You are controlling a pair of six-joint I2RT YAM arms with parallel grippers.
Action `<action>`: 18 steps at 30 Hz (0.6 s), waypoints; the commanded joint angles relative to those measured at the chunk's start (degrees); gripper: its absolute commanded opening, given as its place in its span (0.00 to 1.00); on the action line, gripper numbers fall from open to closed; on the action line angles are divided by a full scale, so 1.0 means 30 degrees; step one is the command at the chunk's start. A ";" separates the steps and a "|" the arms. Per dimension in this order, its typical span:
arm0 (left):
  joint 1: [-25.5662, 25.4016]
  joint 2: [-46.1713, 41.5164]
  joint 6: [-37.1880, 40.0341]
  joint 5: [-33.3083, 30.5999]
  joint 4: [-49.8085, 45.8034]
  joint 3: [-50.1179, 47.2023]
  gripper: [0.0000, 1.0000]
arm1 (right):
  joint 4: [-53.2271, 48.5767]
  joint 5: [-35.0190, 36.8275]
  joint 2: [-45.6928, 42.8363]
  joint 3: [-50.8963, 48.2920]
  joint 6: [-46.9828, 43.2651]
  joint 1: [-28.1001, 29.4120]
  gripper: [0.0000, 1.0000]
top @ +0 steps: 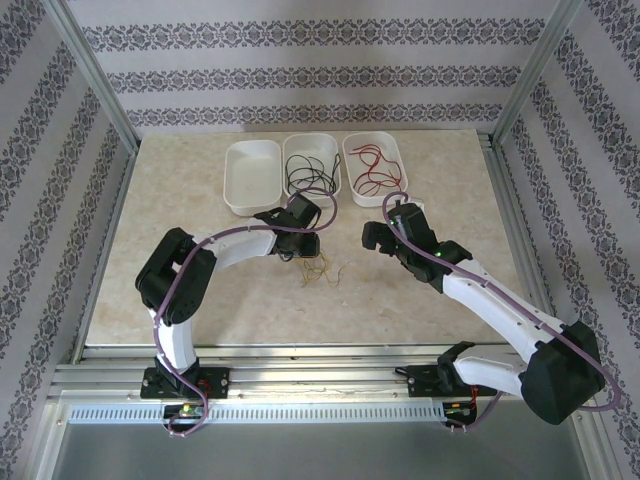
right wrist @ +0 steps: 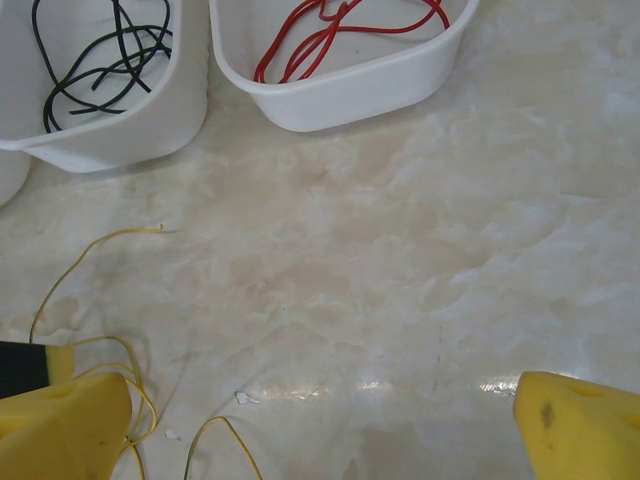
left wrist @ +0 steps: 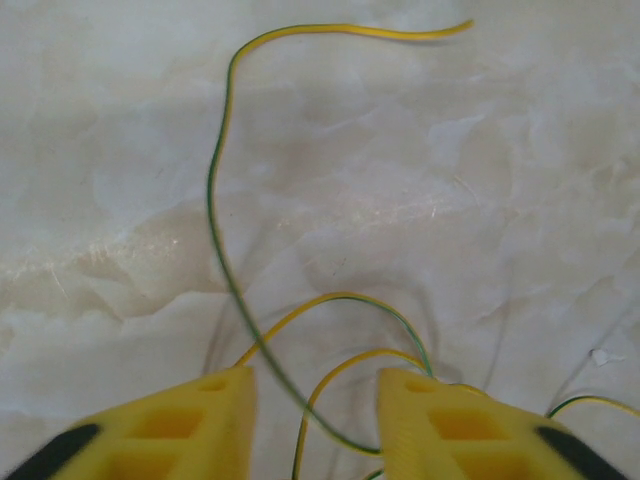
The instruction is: Untangle the cables
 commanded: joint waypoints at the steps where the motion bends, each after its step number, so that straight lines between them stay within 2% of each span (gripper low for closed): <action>1: -0.0184 0.0457 -0.0081 0.0292 0.0756 0.0792 0.15 | 0.0317 -0.0030 0.0121 0.0000 0.0345 0.0144 0.98; 3: -0.0234 0.0189 0.0243 0.0406 0.0675 0.1143 0.03 | 0.0263 0.0070 0.0077 0.0017 0.0272 0.0144 0.98; 4: -0.0279 -0.0071 0.0398 0.0440 0.0616 0.1299 0.00 | 0.0219 0.0157 0.0014 -0.0012 0.0283 0.0144 0.98; 8: -0.0323 -0.1880 0.0818 0.1546 0.0289 0.1830 0.00 | 0.0279 0.0409 -0.0254 -0.0150 0.0263 0.0151 0.98; 15: -0.0294 -0.5035 0.1532 0.5511 -0.0106 0.3232 0.00 | 0.0159 0.0266 0.0048 0.0266 -0.0171 0.0117 0.98; 18: -0.0267 -0.5834 0.2306 0.6338 -0.0862 0.4171 0.00 | 0.0384 0.0155 0.0020 0.0270 -0.0105 0.0086 0.98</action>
